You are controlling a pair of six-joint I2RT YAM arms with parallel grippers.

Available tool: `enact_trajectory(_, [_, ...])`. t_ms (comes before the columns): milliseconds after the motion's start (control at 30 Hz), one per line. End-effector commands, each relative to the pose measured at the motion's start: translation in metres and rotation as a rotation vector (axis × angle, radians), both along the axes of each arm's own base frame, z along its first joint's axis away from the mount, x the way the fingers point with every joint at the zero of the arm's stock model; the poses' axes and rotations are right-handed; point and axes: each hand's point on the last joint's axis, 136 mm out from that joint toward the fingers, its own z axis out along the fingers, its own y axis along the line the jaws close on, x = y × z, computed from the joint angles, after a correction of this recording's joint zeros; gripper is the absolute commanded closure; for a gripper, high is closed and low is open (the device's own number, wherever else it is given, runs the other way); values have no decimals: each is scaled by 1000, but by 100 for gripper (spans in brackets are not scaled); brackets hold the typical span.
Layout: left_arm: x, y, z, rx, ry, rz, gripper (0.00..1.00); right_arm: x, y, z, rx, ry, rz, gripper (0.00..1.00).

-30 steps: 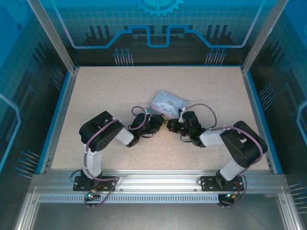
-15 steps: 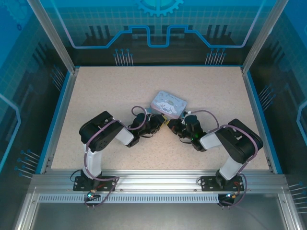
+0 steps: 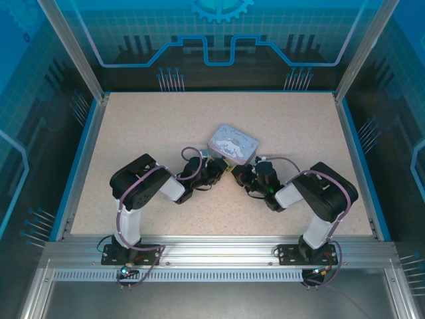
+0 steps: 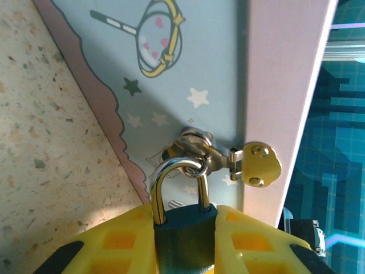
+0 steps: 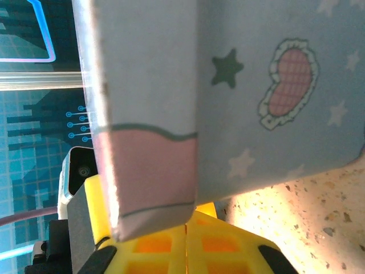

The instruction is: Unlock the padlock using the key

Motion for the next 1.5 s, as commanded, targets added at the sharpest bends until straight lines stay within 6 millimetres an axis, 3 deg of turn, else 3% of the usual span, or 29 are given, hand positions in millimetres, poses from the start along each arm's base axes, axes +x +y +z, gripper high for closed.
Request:
enact_trajectory(0, [-4,-10,14,-50,-40,-44,90,-4,-7,-1,-95,-14,1,86])
enact_trajectory(167, [-4,0,5,-11,-25,-27,90,-23,-13,-8,-238,16,101,64])
enact_trajectory(367, [-5,1,-5,21,-4,-32,90,-46,-38,-8,-449,44,181,53])
enact_trajectory(500, [-9,5,-11,36,4,-33,76,-49,-59,4,-604,40,227,42])
enact_trajectory(667, [-16,16,-13,78,-8,-36,59,-34,-78,27,-584,5,202,22])
enact_trajectory(967, [-28,52,2,168,-63,1,47,0,-96,49,-615,-28,196,0])
enact_trajectory(1100, [-30,75,14,217,-98,39,45,17,-93,48,-590,-37,212,0])
enact_trajectory(1333, [-32,116,41,319,-174,107,40,48,-67,42,-524,-53,305,0])
enact_trajectory(1367, [-34,121,45,338,-185,112,40,59,-63,51,-518,-81,305,0])
enact_trajectory(1467, [-40,136,61,421,-224,124,38,73,-53,50,-505,-92,336,0])
